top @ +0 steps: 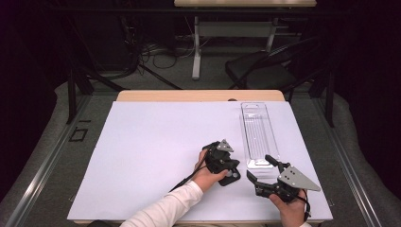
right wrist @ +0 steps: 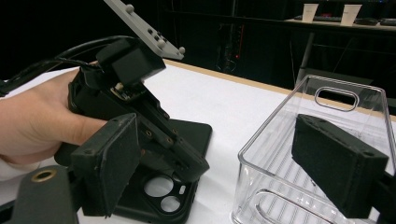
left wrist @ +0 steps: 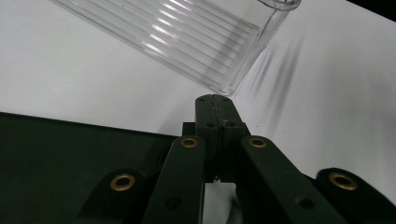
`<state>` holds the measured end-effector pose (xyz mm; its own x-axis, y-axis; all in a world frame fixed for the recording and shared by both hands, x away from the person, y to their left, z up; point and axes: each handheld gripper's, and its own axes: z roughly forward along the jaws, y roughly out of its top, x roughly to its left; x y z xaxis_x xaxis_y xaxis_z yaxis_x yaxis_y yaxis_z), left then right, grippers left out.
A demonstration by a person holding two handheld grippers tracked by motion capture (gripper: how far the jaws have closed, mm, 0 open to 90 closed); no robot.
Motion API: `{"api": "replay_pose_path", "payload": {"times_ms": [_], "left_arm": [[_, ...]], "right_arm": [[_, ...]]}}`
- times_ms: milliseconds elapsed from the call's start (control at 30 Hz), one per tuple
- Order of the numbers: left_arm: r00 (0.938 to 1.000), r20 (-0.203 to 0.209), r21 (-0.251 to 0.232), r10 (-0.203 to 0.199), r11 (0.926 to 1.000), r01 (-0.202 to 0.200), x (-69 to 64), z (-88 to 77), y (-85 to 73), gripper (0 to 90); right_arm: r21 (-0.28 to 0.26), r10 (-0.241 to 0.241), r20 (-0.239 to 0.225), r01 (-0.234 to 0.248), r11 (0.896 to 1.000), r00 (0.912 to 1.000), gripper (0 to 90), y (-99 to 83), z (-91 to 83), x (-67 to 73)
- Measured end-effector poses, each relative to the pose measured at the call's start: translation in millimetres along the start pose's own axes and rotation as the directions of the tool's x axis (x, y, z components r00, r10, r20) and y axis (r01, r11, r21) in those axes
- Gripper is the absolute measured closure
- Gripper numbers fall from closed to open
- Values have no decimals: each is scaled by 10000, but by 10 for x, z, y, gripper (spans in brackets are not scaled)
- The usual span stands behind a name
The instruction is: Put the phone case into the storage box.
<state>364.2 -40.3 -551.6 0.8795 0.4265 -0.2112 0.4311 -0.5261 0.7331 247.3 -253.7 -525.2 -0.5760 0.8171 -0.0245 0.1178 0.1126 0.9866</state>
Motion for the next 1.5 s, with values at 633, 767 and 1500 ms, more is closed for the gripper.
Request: {"api": "replay_pose_path", "payload": {"times_ms": [633,767,1500], "left_arm": [[9996,242,272,166,9995,-173,-57,96,-9,900],[9995,240,384,203,9990,-212,-65,87,-6,900],[9980,195,918,608,9938,-623,-115,-131,-151,900]], "right_arm": [[17,-2,-7,2,10000,10000,142,-4,-3,-11],[8,24,-6,-24,10000,10000,142,-5,-2,-12],[-3,21,34,-21,10000,10000,142,-4,-8,-12]]}}
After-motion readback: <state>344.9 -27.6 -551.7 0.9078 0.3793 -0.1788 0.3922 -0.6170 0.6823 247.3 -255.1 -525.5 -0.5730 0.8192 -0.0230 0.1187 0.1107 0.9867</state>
